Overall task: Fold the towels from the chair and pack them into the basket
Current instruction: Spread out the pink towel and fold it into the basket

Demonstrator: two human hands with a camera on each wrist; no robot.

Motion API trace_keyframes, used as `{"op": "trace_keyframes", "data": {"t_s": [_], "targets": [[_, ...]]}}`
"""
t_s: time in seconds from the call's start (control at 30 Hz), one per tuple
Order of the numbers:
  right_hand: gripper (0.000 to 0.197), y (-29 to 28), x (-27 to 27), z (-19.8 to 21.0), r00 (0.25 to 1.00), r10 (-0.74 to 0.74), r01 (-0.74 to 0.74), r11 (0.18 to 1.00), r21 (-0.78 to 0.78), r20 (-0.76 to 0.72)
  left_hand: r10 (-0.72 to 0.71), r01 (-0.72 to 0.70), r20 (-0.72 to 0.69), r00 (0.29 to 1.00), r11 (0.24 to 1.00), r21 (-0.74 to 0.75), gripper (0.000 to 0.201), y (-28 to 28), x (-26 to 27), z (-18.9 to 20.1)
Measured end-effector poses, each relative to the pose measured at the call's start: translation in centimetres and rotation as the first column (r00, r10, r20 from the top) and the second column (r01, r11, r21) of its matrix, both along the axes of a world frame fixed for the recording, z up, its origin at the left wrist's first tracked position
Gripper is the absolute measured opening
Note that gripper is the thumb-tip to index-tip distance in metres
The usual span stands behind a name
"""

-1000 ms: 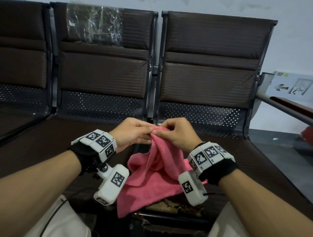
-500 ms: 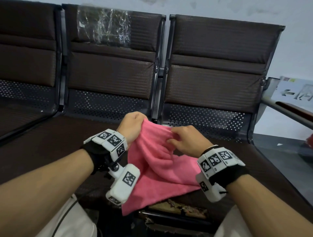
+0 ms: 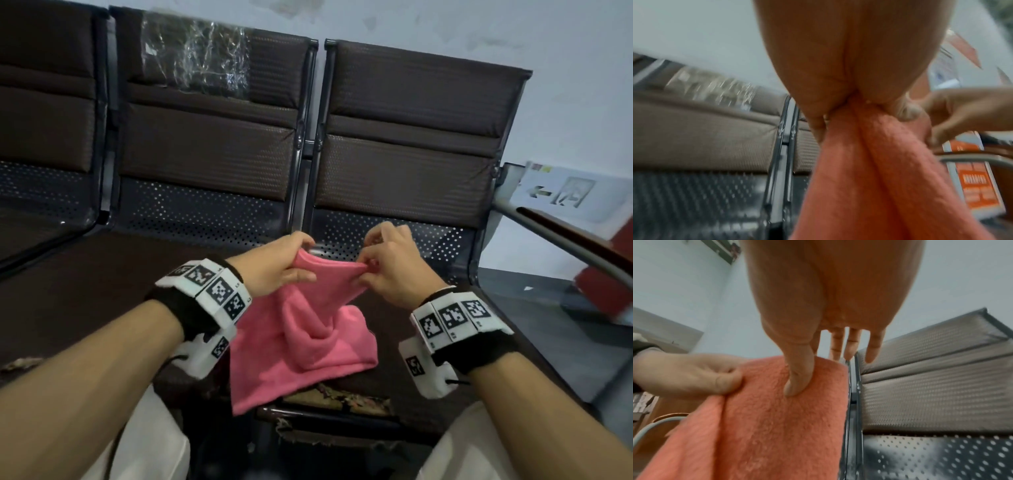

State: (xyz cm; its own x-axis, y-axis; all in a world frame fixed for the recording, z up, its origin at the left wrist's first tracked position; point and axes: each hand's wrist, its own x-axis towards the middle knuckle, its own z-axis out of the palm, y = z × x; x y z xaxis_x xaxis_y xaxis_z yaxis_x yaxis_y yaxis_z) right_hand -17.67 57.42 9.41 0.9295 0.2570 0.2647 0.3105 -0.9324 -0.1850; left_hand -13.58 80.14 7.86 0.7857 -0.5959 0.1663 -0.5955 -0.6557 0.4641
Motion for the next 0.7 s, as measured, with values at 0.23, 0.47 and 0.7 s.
{"op": "trace_keyframes", "data": {"t_s": [0.23, 0.47, 0.7], "targets": [[0.02, -1.0, -1.8, 3.4, 0.993, -0.103, 0.11, 0.98, 0.165, -0.051, 0.042, -0.028, 0.084, 0.996, 0.987, -0.158, 0.017, -0.2, -1.5, 3.1], [0.036, -1.2, 1.4, 10.7, 0.969, -0.234, 0.213, 0.952, 0.218, 0.076, 0.264, -0.193, 0.2, 0.944, 0.928, -0.318, 0.011, -1.6, 1.9, 9.2], [0.029, -2.2, 6.0, 14.7, 0.892, -0.377, 0.236, 0.858, 0.457, 0.248, 0.43, -0.312, 0.184, 0.884, 0.835, -0.453, 0.017, -4.0, 6.8, 14.1]]}}
